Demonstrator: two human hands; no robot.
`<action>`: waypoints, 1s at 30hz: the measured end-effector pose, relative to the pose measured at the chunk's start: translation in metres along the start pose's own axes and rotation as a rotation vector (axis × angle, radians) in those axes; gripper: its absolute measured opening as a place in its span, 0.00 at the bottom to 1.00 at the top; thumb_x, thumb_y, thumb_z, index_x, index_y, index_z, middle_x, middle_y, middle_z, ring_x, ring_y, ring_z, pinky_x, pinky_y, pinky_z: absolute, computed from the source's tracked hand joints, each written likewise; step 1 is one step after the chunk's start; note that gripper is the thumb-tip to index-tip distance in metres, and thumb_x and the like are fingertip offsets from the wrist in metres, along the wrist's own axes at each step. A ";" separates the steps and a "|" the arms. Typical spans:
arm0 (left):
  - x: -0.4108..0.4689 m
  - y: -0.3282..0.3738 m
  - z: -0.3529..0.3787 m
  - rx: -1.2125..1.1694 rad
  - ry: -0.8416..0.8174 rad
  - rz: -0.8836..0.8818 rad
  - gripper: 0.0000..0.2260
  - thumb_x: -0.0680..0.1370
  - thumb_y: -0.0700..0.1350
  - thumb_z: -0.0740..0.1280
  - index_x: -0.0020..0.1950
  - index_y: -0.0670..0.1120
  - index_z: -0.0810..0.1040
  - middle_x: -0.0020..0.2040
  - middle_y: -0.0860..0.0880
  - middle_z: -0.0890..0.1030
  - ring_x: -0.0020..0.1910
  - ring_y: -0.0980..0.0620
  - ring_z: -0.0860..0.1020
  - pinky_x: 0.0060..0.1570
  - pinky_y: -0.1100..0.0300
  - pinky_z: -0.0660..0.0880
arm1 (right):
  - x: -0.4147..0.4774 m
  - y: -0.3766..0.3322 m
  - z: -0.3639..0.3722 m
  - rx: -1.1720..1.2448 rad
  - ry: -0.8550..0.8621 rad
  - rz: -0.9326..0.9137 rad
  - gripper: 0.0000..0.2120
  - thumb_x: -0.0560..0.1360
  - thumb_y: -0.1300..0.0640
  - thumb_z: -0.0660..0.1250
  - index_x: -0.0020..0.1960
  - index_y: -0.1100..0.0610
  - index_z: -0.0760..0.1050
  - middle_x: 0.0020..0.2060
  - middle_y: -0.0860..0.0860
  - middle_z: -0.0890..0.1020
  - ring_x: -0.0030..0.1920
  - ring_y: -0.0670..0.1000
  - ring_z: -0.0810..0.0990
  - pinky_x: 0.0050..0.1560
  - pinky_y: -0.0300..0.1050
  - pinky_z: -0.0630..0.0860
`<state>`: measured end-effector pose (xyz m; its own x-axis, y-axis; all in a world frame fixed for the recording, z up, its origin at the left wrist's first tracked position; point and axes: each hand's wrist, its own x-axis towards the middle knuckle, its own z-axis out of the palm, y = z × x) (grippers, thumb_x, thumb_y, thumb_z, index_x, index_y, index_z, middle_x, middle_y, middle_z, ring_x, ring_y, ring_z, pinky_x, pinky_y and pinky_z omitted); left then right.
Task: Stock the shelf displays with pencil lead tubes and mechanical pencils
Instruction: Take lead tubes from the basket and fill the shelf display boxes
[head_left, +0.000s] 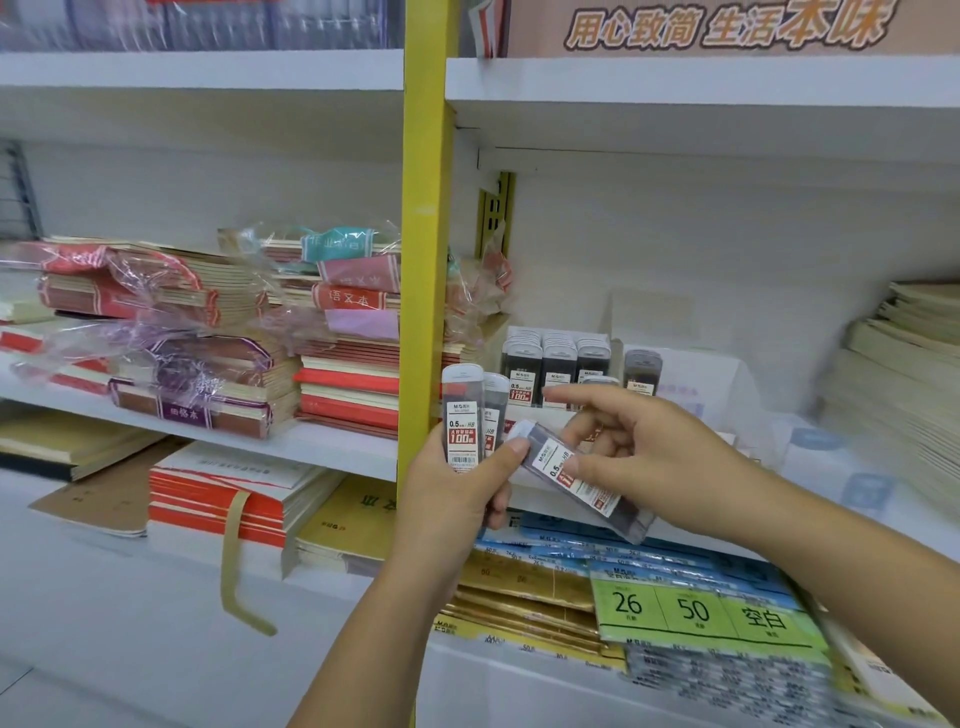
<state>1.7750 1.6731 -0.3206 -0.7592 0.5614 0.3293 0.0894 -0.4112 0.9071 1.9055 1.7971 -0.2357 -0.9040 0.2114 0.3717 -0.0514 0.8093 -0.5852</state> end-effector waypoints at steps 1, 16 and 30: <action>0.000 0.000 0.000 0.017 0.009 -0.004 0.10 0.74 0.50 0.75 0.51 0.48 0.80 0.30 0.50 0.77 0.27 0.55 0.73 0.27 0.64 0.72 | 0.001 0.001 -0.002 0.021 0.020 0.000 0.31 0.74 0.63 0.70 0.60 0.29 0.68 0.45 0.41 0.79 0.39 0.45 0.81 0.39 0.42 0.82; 0.001 -0.009 0.001 0.096 -0.004 -0.044 0.08 0.76 0.49 0.74 0.52 0.52 0.79 0.32 0.52 0.81 0.28 0.58 0.76 0.29 0.67 0.74 | 0.046 0.025 -0.057 -0.161 0.518 -0.153 0.20 0.73 0.61 0.72 0.52 0.40 0.69 0.41 0.43 0.81 0.39 0.37 0.78 0.37 0.24 0.71; 0.003 -0.011 0.002 0.110 -0.015 -0.080 0.07 0.78 0.46 0.72 0.55 0.53 0.79 0.36 0.52 0.82 0.28 0.58 0.77 0.31 0.66 0.76 | 0.070 0.055 -0.042 -0.659 0.375 -0.082 0.08 0.76 0.50 0.67 0.54 0.49 0.81 0.46 0.42 0.75 0.51 0.45 0.67 0.49 0.41 0.64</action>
<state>1.7734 1.6809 -0.3289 -0.7569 0.6003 0.2583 0.1000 -0.2841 0.9536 1.8569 1.8797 -0.2117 -0.6972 0.2133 0.6844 0.2586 0.9653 -0.0374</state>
